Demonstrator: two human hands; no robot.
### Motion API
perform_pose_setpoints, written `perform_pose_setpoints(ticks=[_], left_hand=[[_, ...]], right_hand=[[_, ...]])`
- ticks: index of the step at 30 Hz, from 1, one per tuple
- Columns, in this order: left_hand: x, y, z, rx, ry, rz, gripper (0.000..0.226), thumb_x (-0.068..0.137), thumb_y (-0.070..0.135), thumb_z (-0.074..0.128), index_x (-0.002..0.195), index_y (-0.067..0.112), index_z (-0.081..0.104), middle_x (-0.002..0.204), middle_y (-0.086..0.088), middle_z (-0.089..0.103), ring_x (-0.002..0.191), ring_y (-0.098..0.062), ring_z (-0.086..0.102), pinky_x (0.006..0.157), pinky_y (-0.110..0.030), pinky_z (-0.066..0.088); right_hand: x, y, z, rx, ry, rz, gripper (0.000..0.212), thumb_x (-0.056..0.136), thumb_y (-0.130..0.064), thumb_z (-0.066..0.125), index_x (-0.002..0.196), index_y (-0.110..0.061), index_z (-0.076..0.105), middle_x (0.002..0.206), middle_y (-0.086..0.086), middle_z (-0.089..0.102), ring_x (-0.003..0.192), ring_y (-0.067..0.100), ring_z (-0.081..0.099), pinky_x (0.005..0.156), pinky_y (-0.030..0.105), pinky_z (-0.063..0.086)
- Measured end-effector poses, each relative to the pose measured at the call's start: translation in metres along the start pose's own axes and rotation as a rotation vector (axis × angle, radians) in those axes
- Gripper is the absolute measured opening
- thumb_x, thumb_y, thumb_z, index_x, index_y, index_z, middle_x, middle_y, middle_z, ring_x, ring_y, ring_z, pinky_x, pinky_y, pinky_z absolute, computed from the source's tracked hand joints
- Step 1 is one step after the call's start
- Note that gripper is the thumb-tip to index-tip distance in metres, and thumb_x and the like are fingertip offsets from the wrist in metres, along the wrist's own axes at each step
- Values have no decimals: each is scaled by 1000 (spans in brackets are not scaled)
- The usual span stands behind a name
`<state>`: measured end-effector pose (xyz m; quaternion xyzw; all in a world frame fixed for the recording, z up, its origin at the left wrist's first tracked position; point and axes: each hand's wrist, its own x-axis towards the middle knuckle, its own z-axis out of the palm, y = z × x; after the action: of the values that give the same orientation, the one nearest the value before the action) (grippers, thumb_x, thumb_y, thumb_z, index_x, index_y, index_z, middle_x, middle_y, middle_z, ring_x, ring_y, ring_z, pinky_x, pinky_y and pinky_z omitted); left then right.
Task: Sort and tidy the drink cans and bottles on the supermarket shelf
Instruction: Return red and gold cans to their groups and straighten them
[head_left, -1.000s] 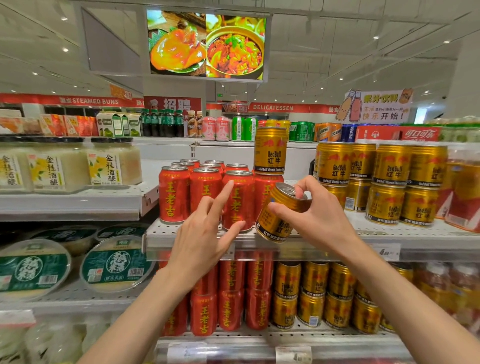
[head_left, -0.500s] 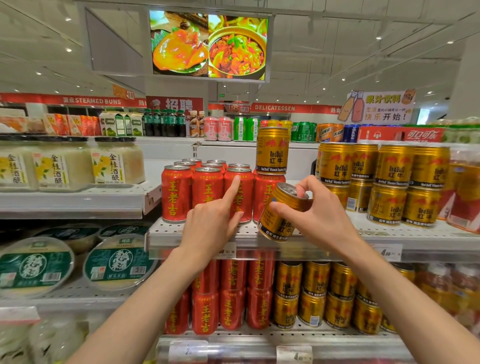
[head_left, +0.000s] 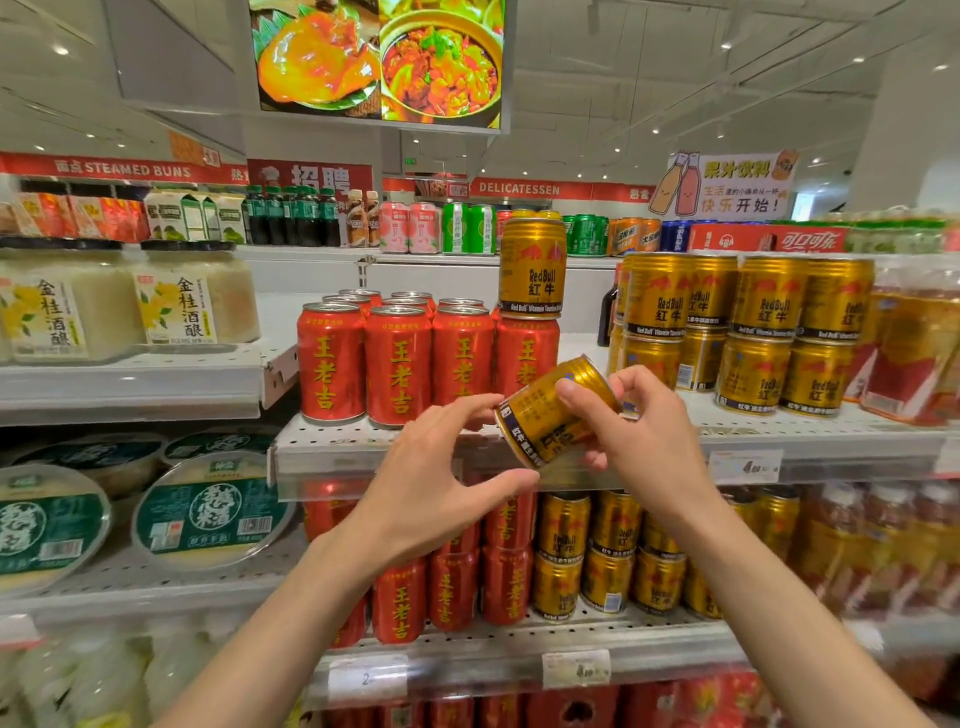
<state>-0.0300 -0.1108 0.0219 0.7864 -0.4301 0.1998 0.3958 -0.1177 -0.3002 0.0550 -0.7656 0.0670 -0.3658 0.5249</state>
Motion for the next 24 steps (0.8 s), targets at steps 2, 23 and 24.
perform_pose_setpoints(ticks=[2, 23, 24], left_hand=[[0, 3, 3, -26, 10, 5, 65, 77, 62, 74, 135, 40, 55, 115, 27, 63, 114, 4, 58, 100, -30, 49], [87, 133, 160, -8, 67, -9, 61, 78, 56, 79, 132, 34, 60, 119, 24, 67, 113, 7, 61, 86, -5, 41], [89, 134, 165, -6, 75, -31, 61, 79, 53, 81, 133, 34, 60, 119, 23, 68, 113, 4, 61, 87, -8, 44]], right_hand=[[-6, 5, -3, 37, 12, 39, 50, 87, -40, 74, 98, 2, 50, 93, 8, 68, 66, 3, 69, 50, 26, 57], [67, 72, -215, 190, -180, -8, 41, 88, -43, 72, 97, -9, 51, 88, 11, 72, 57, 27, 69, 50, 33, 54], [72, 74, -218, 167, -189, -29, 40, 88, -44, 73, 94, -12, 50, 89, 9, 71, 56, 26, 69, 50, 33, 54]])
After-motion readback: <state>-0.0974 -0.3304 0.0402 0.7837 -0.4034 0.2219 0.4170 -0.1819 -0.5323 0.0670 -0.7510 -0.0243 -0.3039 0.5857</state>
